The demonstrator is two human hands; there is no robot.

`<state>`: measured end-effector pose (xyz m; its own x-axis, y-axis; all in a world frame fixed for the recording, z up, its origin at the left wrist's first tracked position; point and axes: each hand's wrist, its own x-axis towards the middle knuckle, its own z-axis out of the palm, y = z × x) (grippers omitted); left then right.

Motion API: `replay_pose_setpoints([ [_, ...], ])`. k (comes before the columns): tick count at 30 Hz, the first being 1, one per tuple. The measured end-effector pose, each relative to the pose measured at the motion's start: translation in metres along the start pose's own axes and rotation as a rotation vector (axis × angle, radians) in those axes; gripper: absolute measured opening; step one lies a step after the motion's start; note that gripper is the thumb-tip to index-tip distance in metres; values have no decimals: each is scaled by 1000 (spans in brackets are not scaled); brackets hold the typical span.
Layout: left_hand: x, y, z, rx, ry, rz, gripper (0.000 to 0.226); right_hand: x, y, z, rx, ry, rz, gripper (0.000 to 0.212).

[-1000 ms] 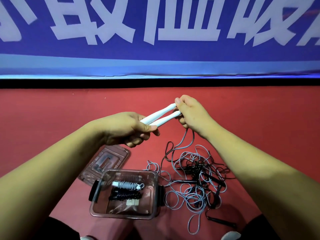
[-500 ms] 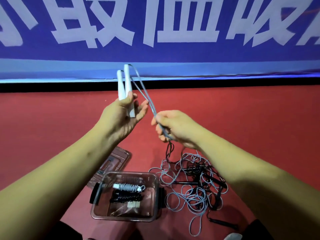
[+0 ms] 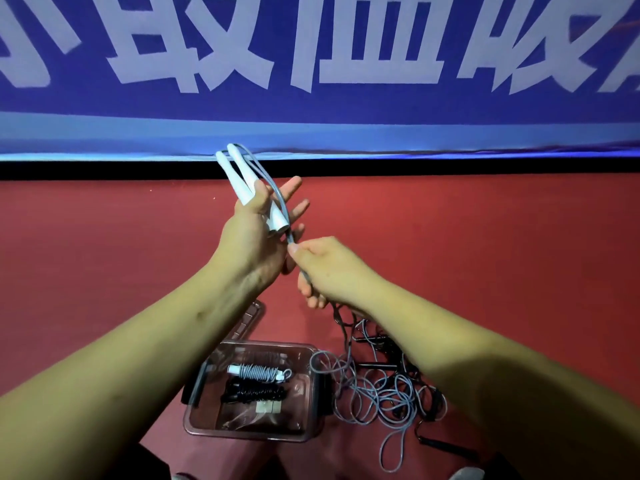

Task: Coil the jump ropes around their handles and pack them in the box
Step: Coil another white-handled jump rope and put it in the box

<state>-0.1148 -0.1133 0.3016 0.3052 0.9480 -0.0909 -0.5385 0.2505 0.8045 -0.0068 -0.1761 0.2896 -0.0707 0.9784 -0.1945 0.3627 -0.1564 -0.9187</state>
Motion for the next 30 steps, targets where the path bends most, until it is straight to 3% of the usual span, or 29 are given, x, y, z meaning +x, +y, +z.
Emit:
replay_pose_setpoints([
  [5,-3,1,3,29,-80,-23,40,1,-7,2,-326,62,-93,47],
  [11,-1,-6,2,31,-30,-47,25,-3,-11,-8,-347,-38,-42,46],
  [20,12,0,0,231,14,-15,18,-9,-16,-17,-284,-34,-123,34],
  [25,21,7,-17,463,182,13,18,-19,-21,-30,-306,-117,-149,17],
  [28,19,9,-26,896,192,-23,14,-18,-24,-40,-325,-57,-192,10],
  [30,13,12,-25,1049,121,-91,16,-15,-24,-52,-338,9,-203,11],
])
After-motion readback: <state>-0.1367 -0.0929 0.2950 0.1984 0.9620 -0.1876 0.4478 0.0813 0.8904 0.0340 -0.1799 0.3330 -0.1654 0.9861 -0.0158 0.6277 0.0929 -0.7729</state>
